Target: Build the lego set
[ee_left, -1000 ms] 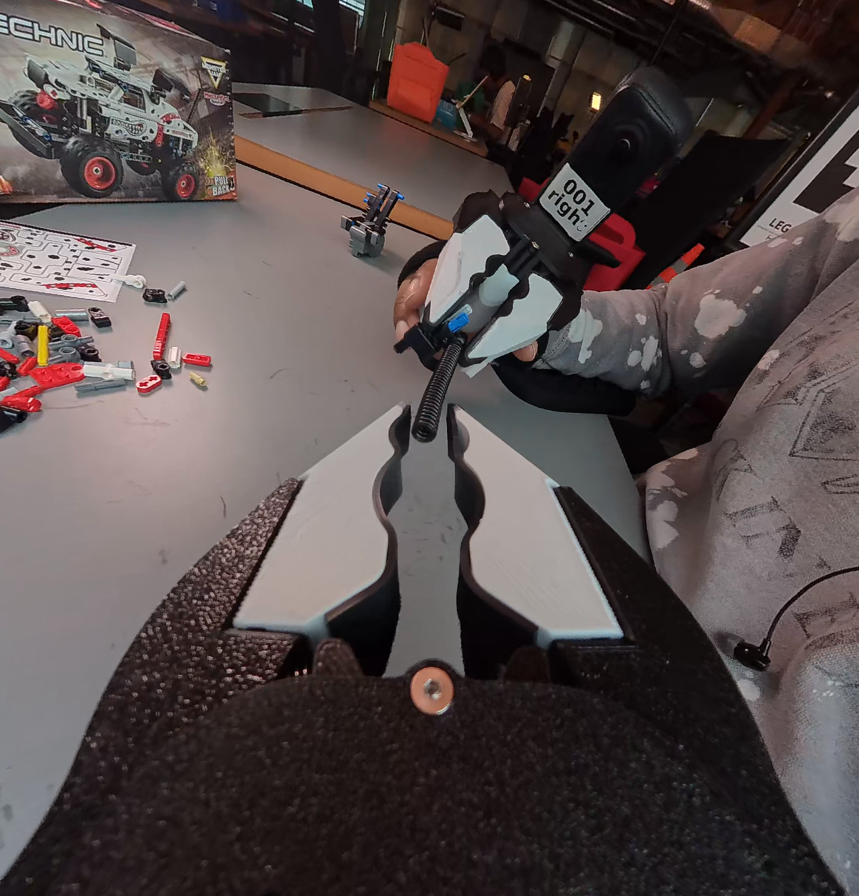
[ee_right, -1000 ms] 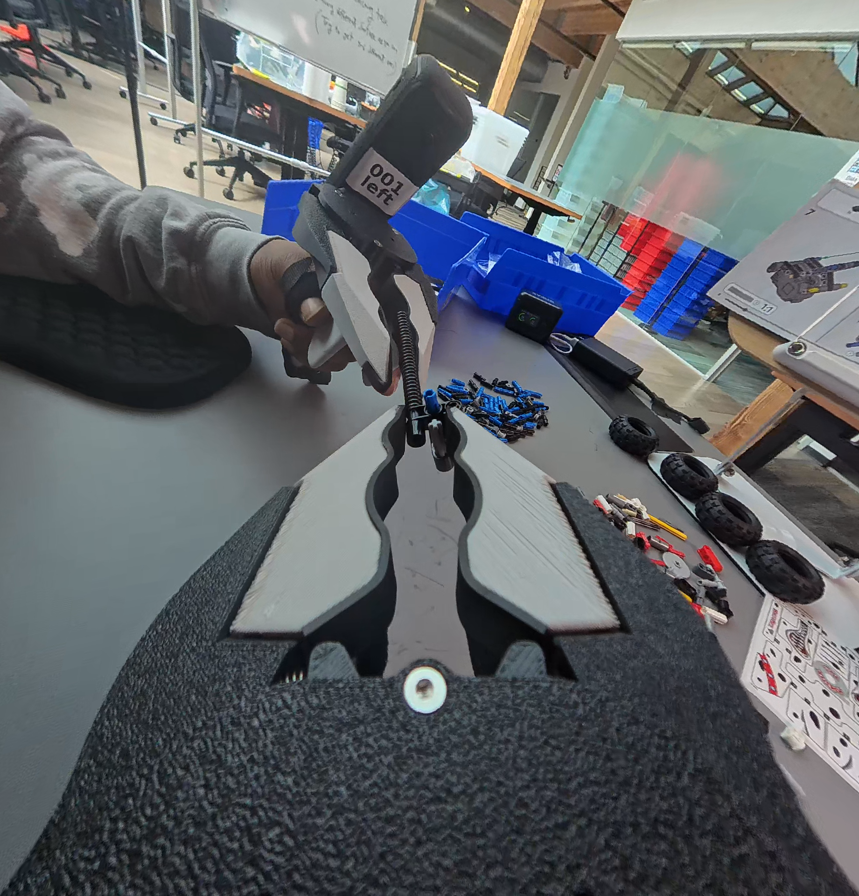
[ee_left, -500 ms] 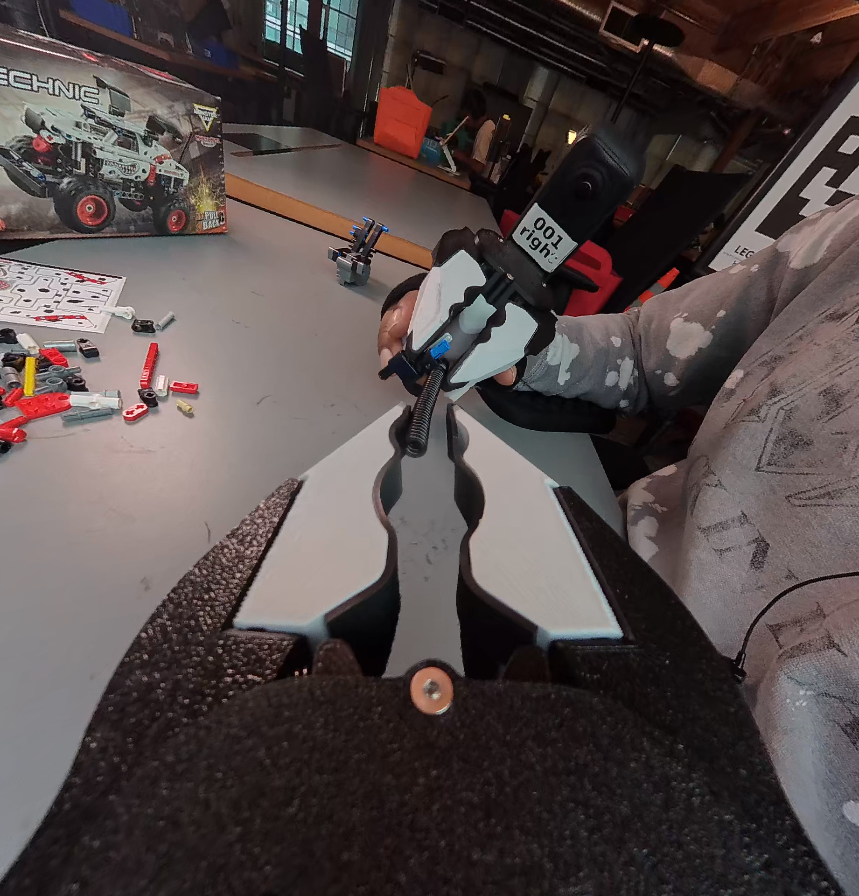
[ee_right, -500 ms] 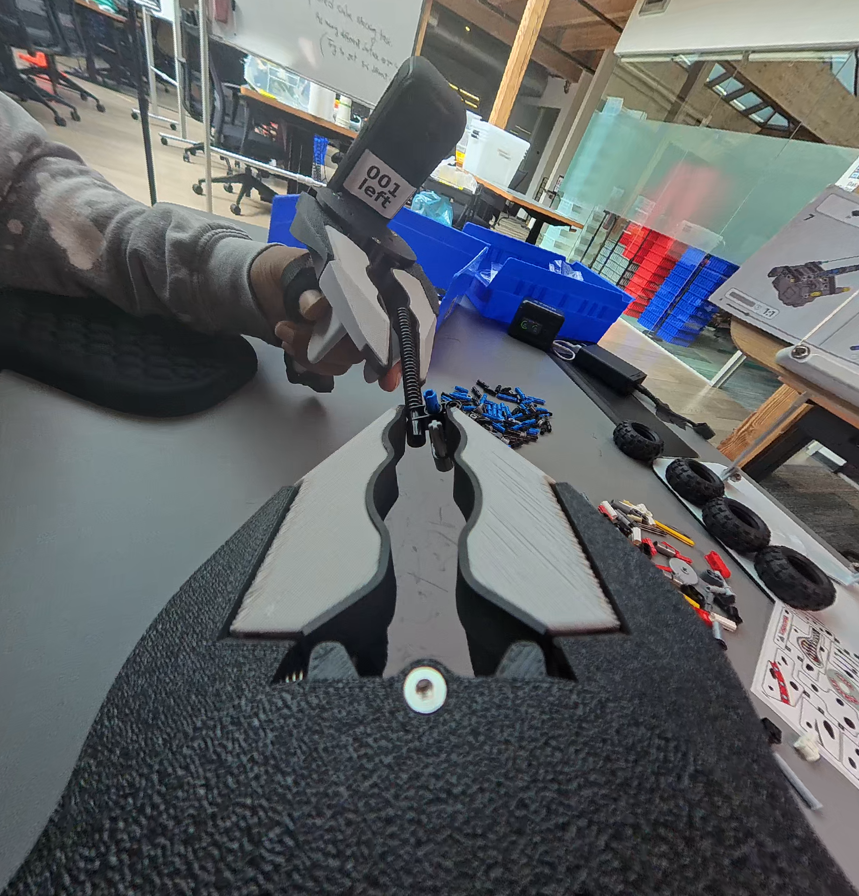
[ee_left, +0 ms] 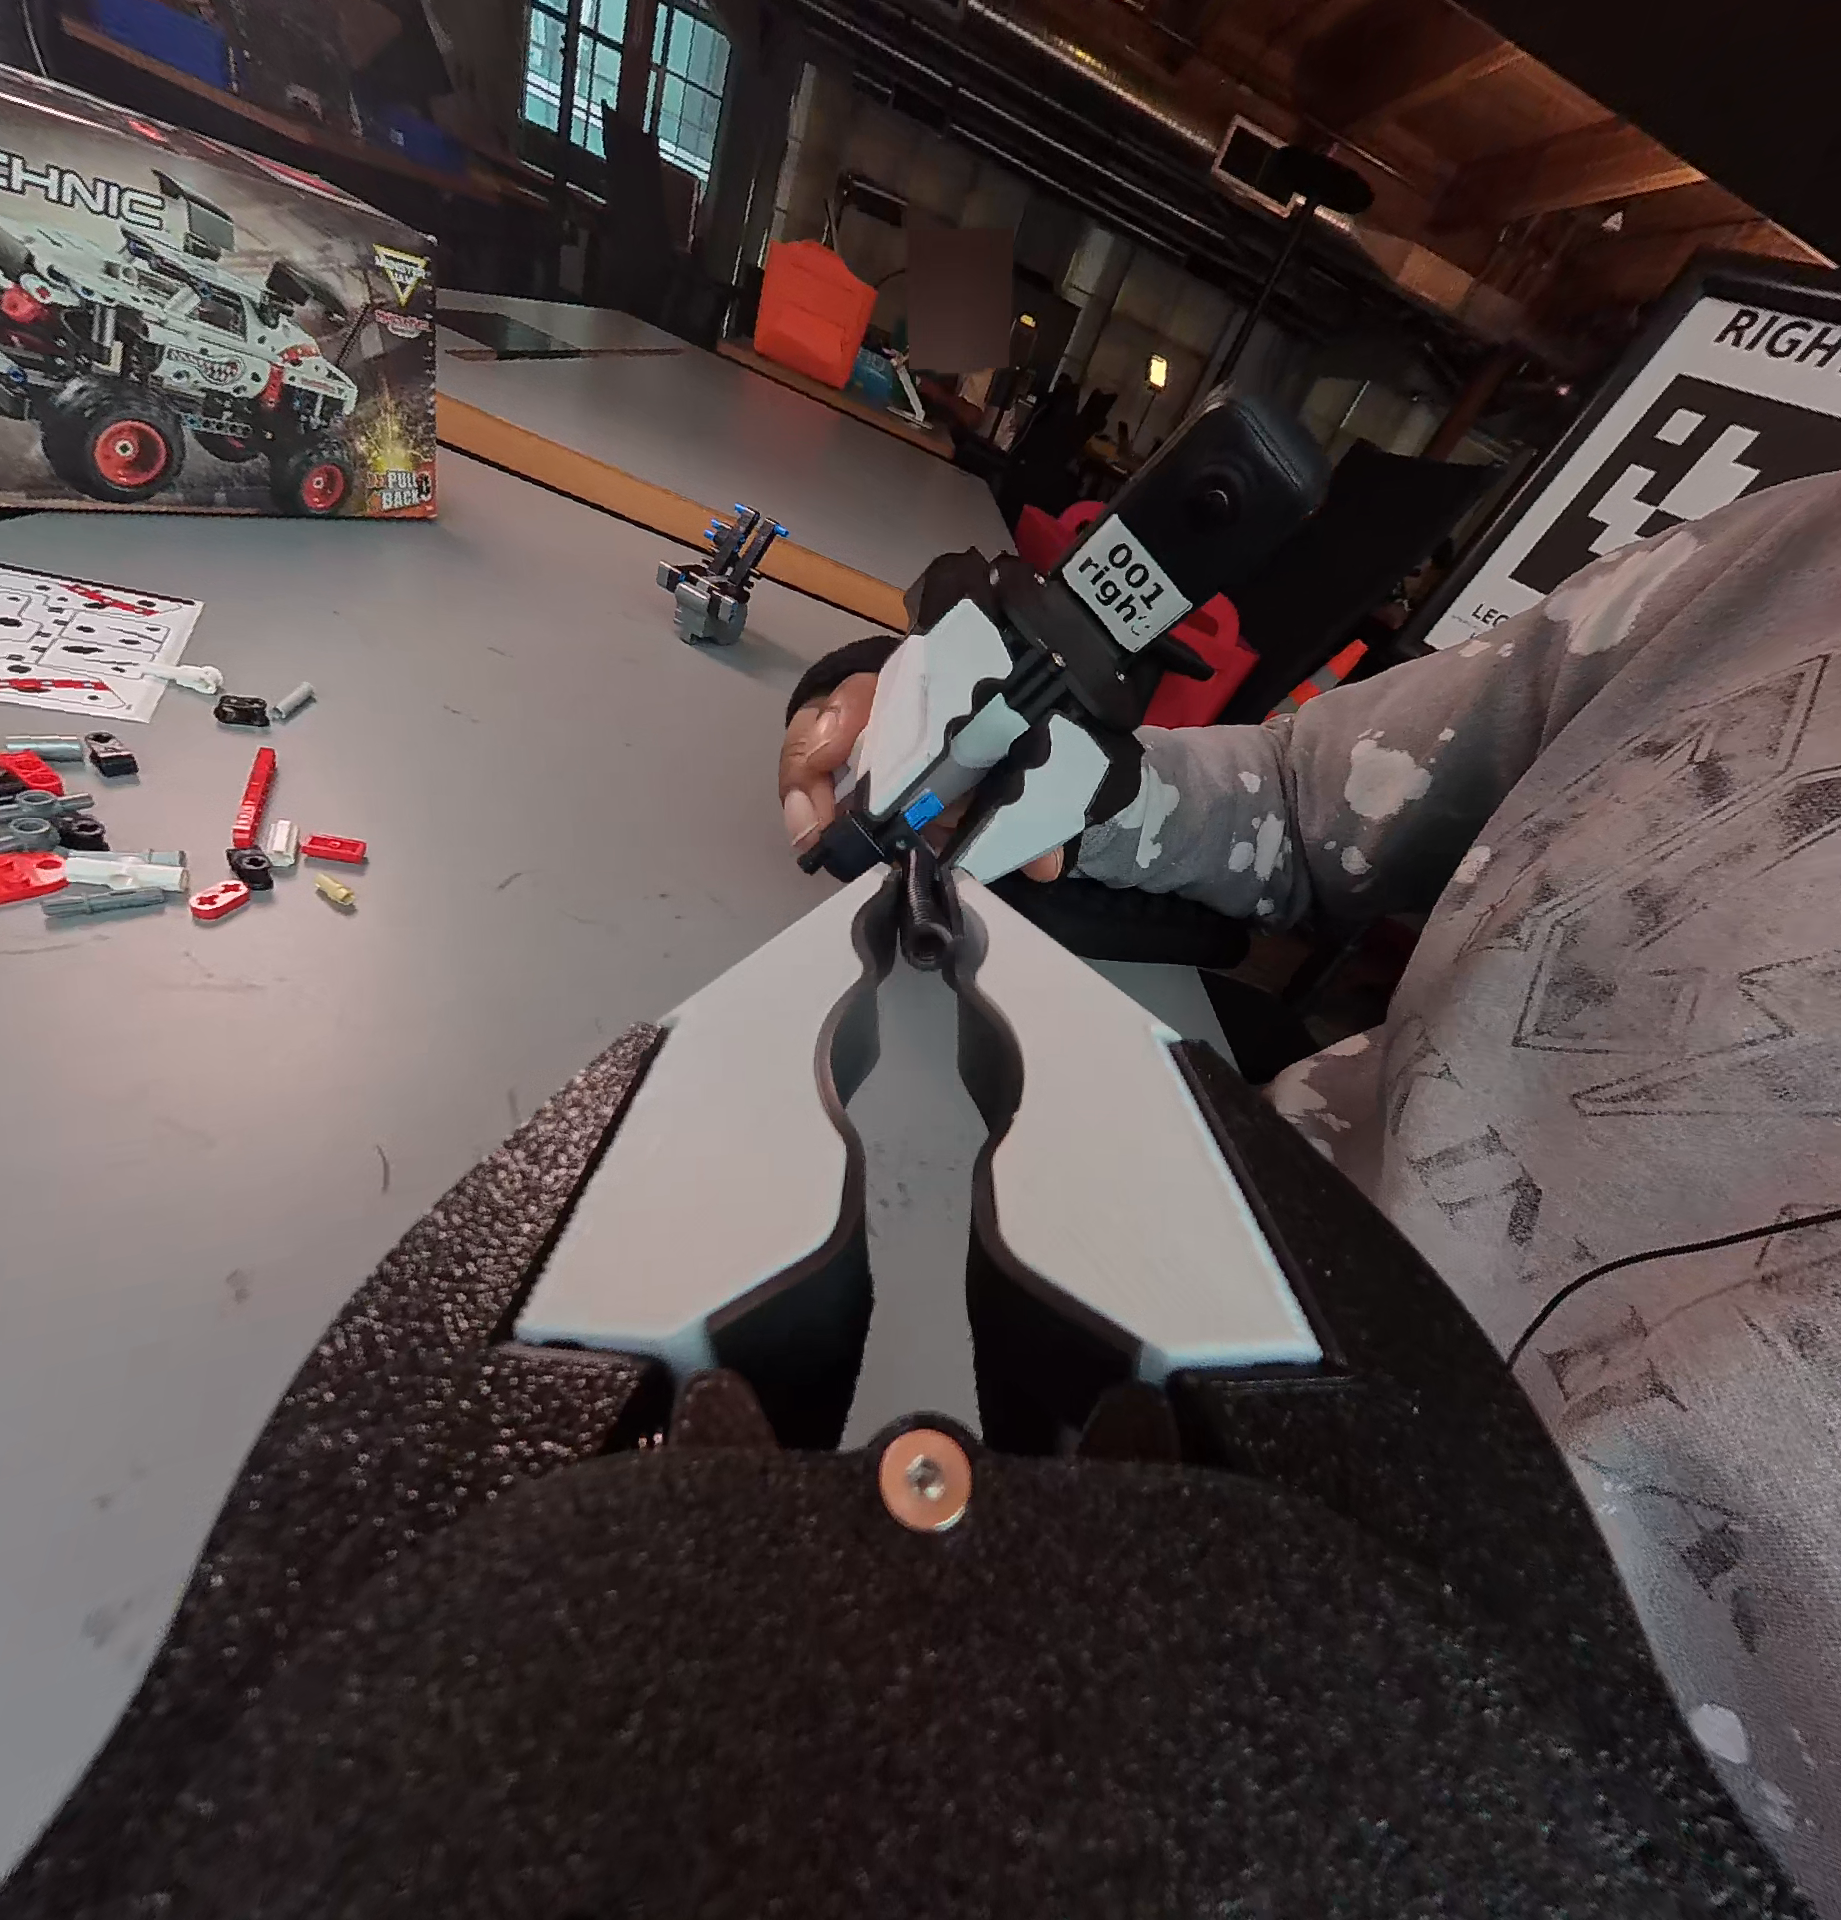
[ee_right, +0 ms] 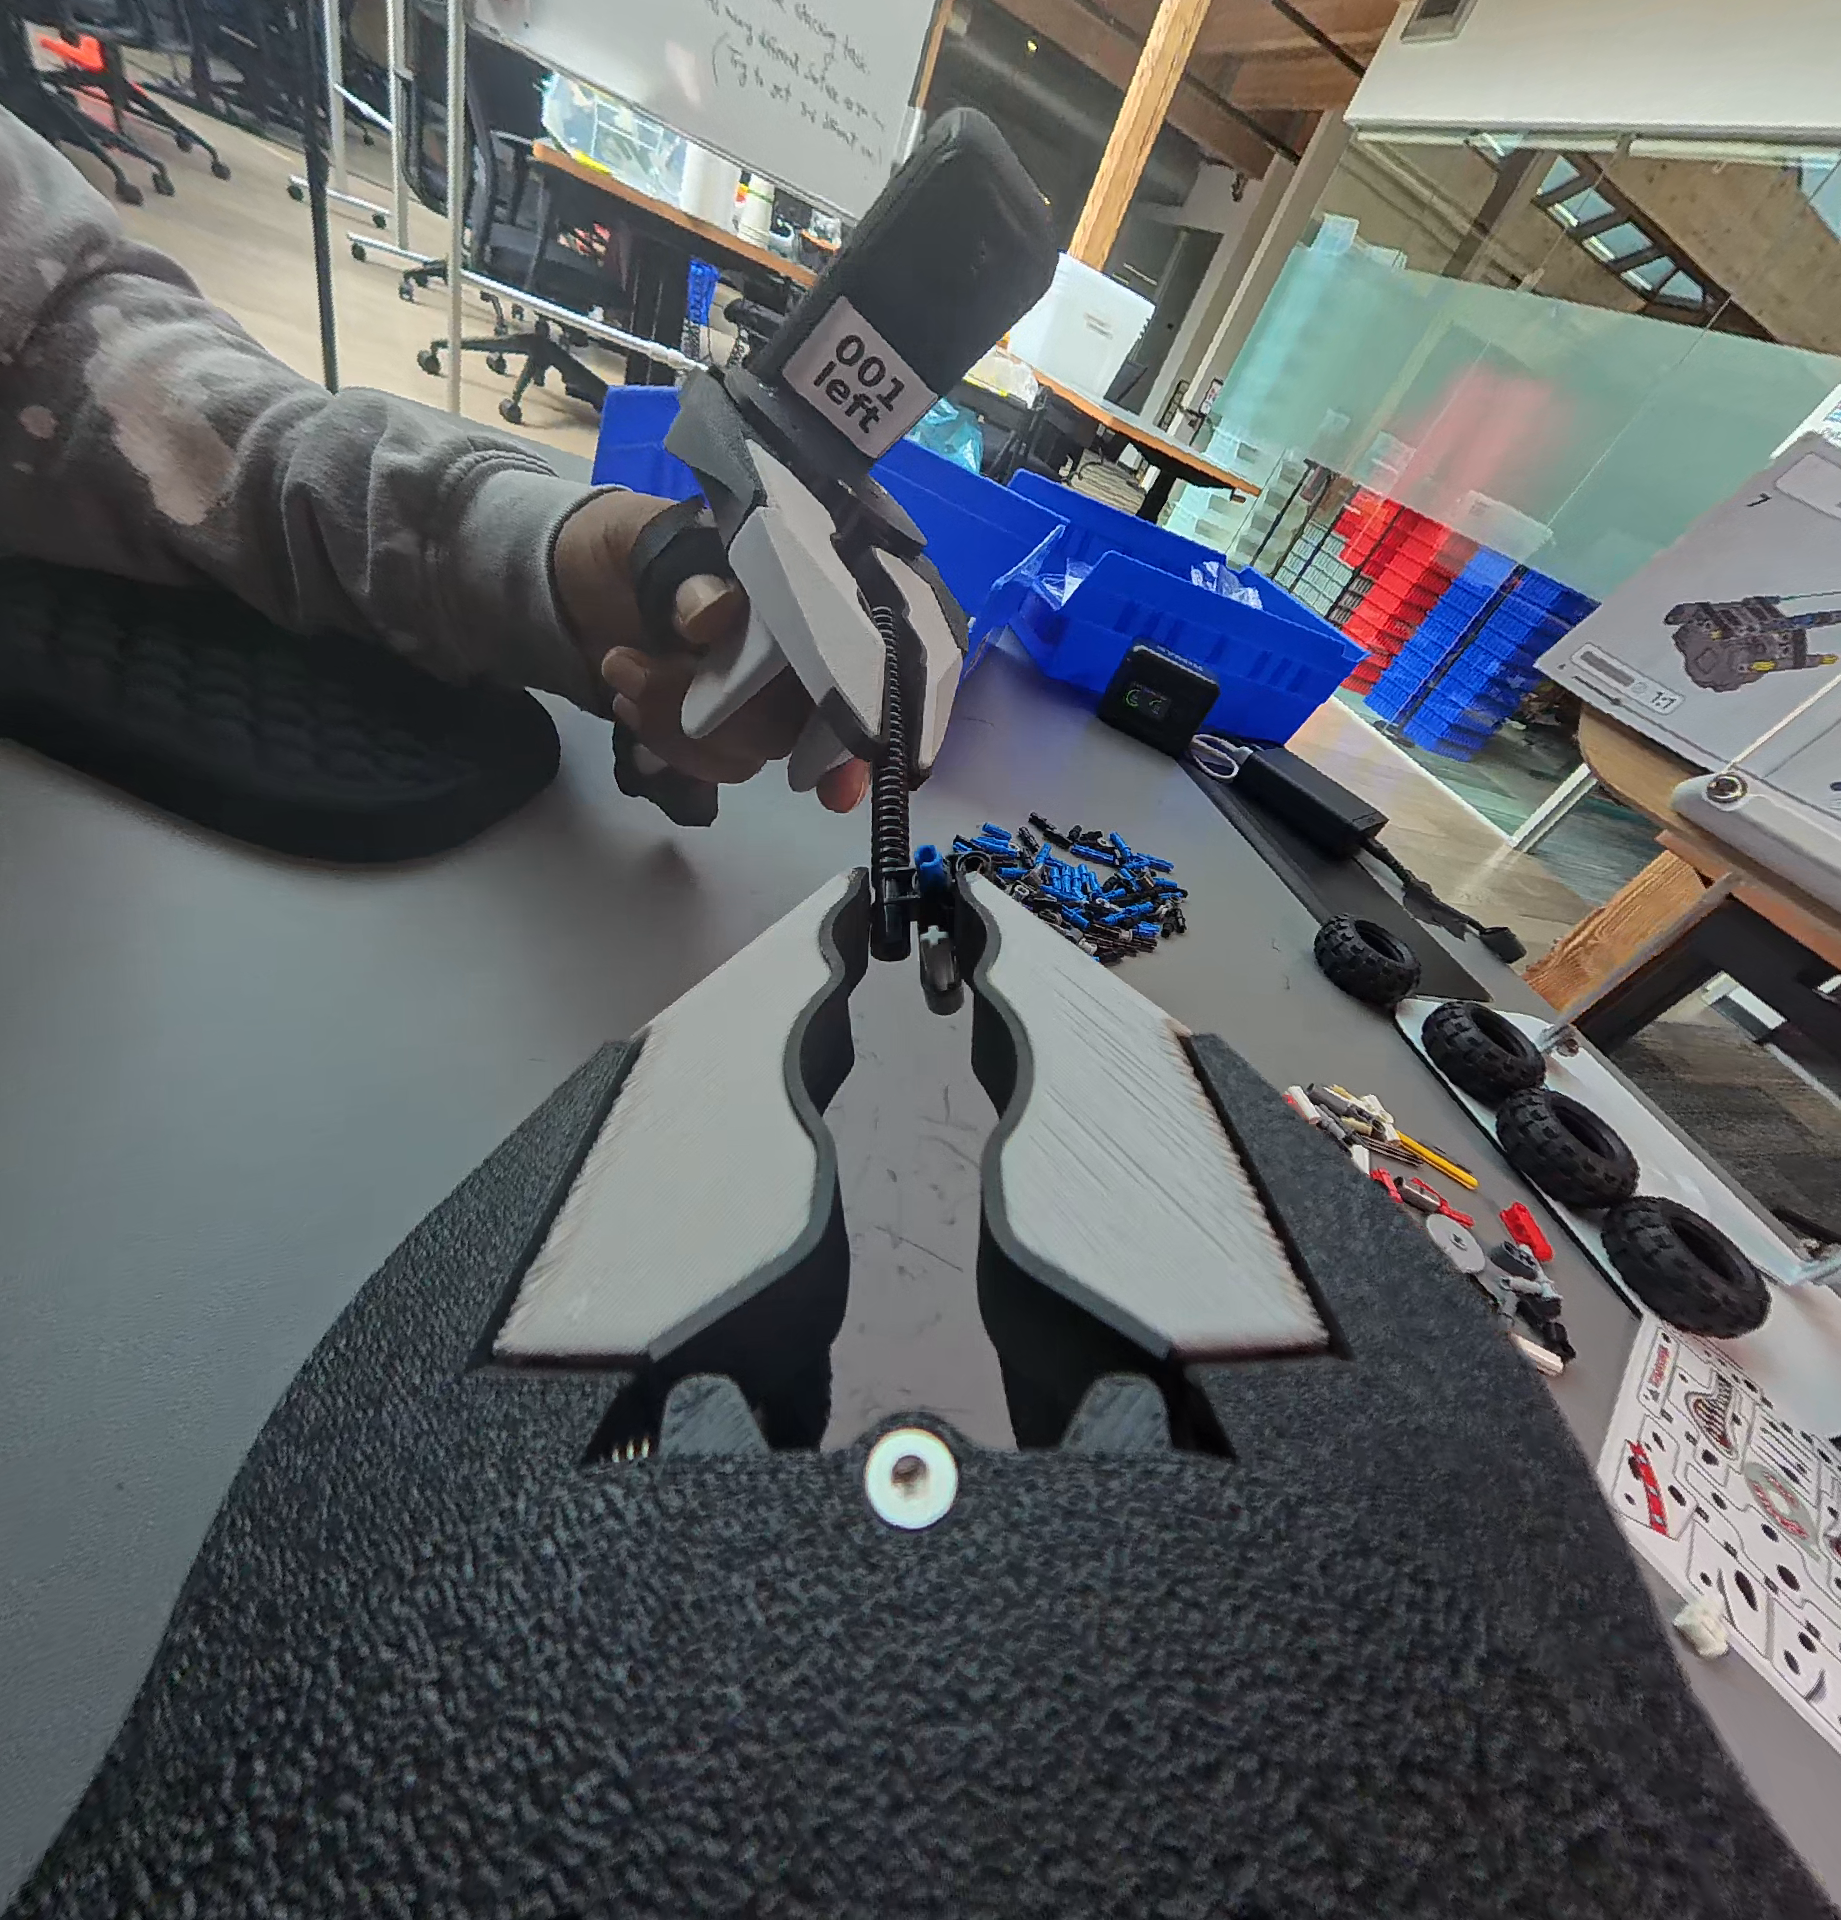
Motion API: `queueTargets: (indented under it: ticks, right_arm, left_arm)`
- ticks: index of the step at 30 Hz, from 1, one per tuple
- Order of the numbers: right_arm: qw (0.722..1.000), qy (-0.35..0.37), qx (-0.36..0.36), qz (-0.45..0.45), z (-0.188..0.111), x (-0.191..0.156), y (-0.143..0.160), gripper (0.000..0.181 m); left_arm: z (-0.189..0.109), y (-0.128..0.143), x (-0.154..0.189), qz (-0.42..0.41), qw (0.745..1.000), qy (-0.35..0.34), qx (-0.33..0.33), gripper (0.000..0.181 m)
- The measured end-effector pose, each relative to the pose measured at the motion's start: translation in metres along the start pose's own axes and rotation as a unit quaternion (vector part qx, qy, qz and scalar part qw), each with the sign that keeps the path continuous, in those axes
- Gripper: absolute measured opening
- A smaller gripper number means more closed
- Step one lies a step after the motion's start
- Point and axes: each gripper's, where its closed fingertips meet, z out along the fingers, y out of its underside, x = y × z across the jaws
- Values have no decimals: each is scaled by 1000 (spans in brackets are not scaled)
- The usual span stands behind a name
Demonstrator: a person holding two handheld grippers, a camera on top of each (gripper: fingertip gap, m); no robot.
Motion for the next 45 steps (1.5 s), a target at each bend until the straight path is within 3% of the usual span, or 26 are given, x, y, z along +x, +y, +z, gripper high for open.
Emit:
queueTargets:
  ticks: [12,45]
  right_arm:
    - [999,-9,-4,-41,-1,-9,-2,15]
    - [1000,20,-7,-4,-4,7,1,8]
  left_arm:
    - [-6,-9,10,-59,996,66,32,6]
    - [-5,-1,-2,-59,997,38,18,6]
